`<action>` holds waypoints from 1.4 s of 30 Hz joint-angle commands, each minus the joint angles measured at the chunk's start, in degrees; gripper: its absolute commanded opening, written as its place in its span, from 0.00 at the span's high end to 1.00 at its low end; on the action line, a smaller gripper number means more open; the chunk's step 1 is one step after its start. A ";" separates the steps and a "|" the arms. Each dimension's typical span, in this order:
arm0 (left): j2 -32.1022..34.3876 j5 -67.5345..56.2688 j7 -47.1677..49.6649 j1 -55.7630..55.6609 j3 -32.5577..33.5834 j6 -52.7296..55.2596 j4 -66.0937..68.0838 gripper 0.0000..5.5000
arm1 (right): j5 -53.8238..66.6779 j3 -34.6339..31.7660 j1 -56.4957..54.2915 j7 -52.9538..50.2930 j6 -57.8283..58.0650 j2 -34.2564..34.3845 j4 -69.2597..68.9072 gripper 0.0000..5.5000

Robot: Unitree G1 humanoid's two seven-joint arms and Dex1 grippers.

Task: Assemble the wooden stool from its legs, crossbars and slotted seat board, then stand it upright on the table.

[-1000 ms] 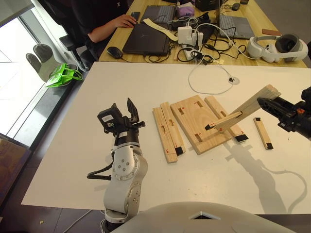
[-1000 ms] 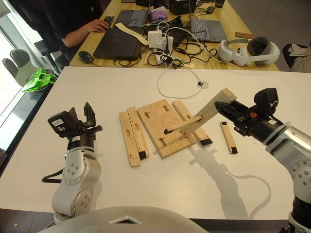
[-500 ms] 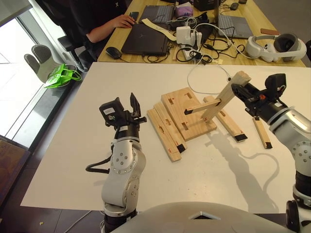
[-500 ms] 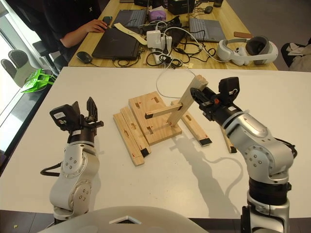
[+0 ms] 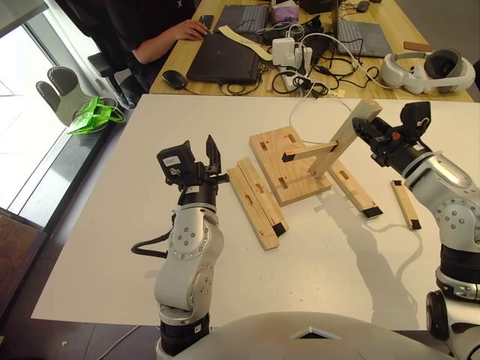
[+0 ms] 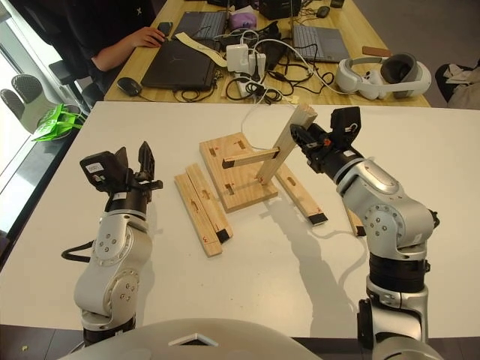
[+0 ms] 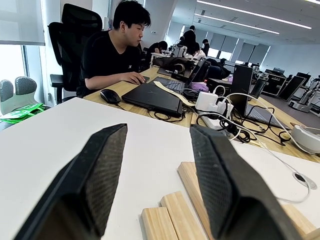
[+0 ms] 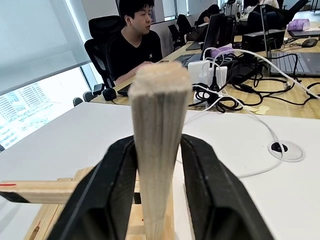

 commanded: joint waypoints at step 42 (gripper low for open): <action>-3.00 0.22 1.68 2.13 -1.28 2.45 -2.43 0.58 | -13.25 7.38 8.98 26.45 10.48 -18.16 9.88 0.37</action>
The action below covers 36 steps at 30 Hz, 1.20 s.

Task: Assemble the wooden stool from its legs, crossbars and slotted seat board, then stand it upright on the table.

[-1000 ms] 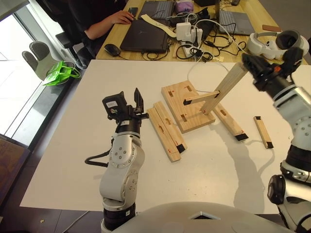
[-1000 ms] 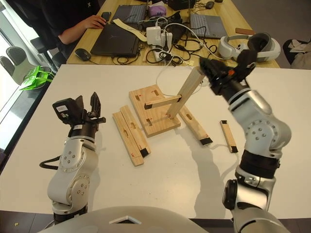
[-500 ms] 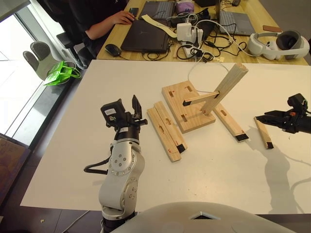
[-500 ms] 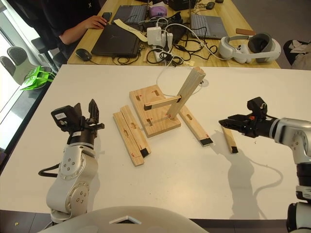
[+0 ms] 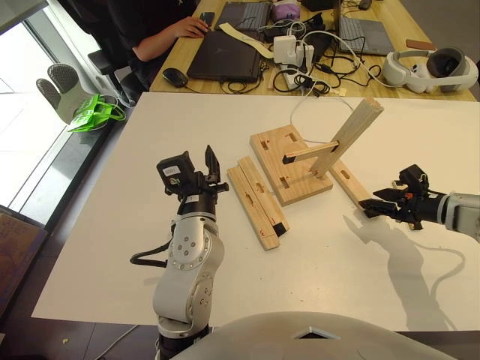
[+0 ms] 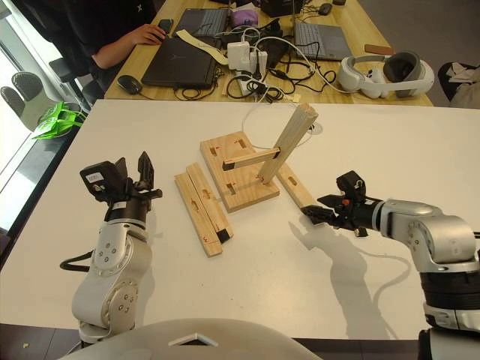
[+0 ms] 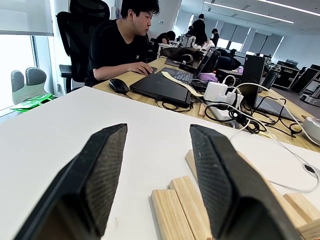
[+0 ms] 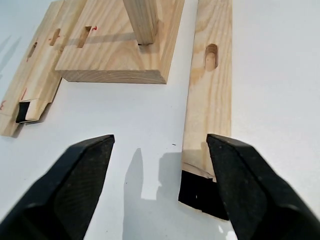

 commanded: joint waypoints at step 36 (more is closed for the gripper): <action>-2.57 -0.63 -2.83 -6.50 1.36 1.77 3.35 0.58 | -14.08 8.00 -5.25 -1.43 -4.48 5.97 11.81 0.54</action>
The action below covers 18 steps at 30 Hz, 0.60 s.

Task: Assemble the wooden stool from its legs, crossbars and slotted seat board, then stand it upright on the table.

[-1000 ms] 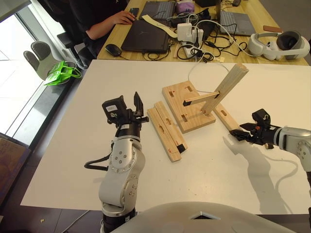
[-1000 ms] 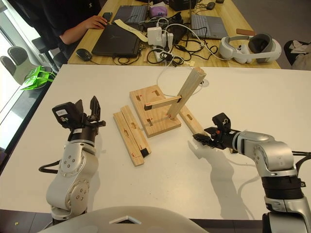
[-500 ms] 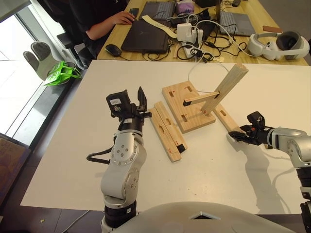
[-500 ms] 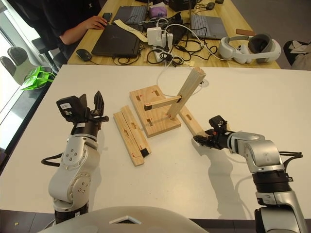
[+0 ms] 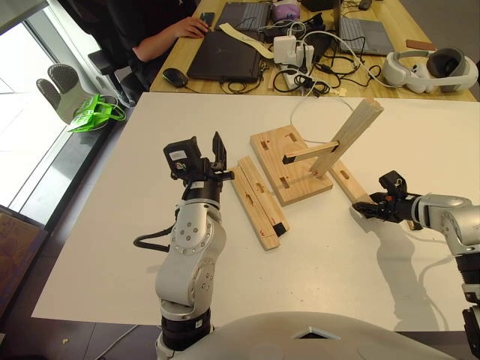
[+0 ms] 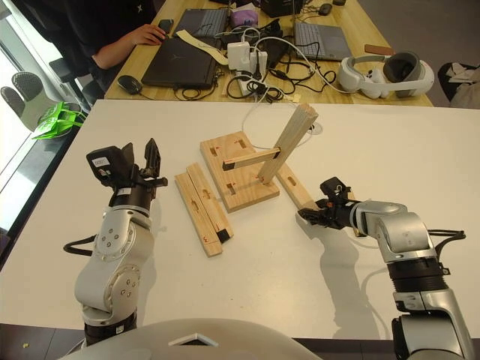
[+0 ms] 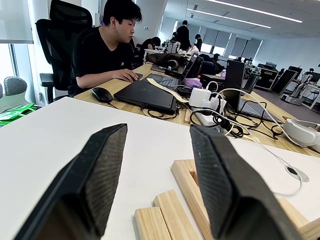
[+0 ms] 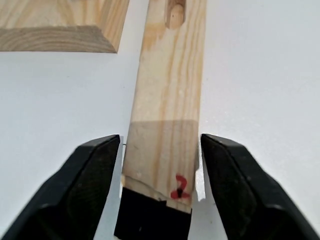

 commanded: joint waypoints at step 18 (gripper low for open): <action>2.96 -7.65 -5.90 -0.27 11.24 10.50 -5.43 0.58 | 0.30 -17.59 -11.47 -19.93 -13.09 12.69 3.19 0.62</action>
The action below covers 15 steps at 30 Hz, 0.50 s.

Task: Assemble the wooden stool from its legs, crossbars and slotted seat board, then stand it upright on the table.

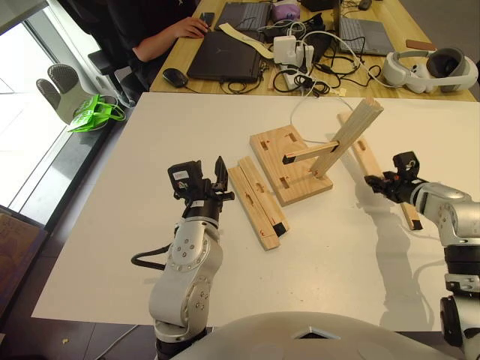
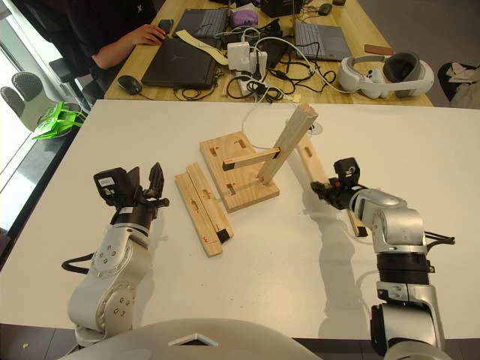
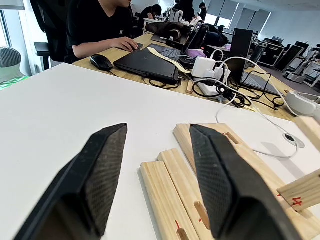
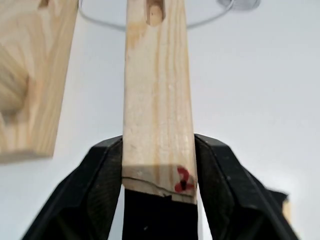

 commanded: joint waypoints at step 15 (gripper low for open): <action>26.88 -46.64 -7.38 -55.04 39.40 25.66 18.58 0.58 | 25.96 -13.43 -26.81 -0.22 -5.91 3.12 -18.68 0.62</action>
